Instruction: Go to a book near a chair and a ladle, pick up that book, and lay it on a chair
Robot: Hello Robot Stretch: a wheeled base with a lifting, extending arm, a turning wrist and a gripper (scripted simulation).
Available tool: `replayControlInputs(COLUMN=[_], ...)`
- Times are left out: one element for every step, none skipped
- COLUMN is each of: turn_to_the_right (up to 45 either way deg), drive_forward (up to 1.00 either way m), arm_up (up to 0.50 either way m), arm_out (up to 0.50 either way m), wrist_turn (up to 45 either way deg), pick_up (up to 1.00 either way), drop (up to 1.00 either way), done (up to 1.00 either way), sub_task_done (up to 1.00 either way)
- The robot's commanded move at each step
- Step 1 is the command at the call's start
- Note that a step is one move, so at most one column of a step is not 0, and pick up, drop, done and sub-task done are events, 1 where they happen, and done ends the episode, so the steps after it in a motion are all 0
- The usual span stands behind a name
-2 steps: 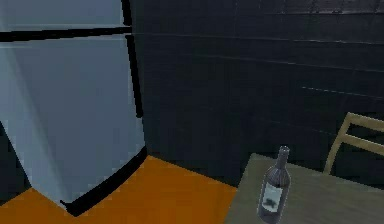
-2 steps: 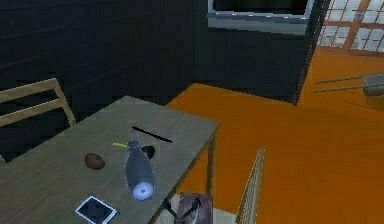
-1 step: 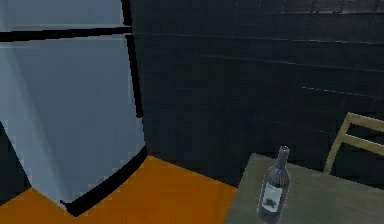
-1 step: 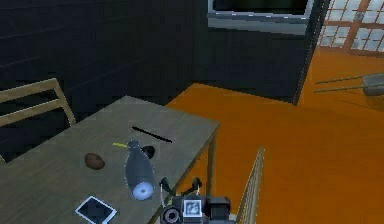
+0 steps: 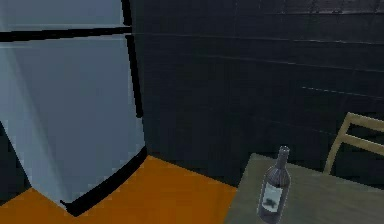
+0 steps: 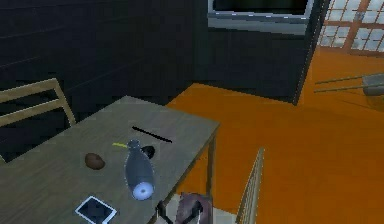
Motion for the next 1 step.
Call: replayControlInputs(turn_to_the_right=[0.0], drive_forward=[0.00], arm_up=[0.00], arm_out=[0.00], wrist_turn=[0.0], pick_up=[0.00], drop=[0.00], done=[1.00], sub_task_done=[0.00])
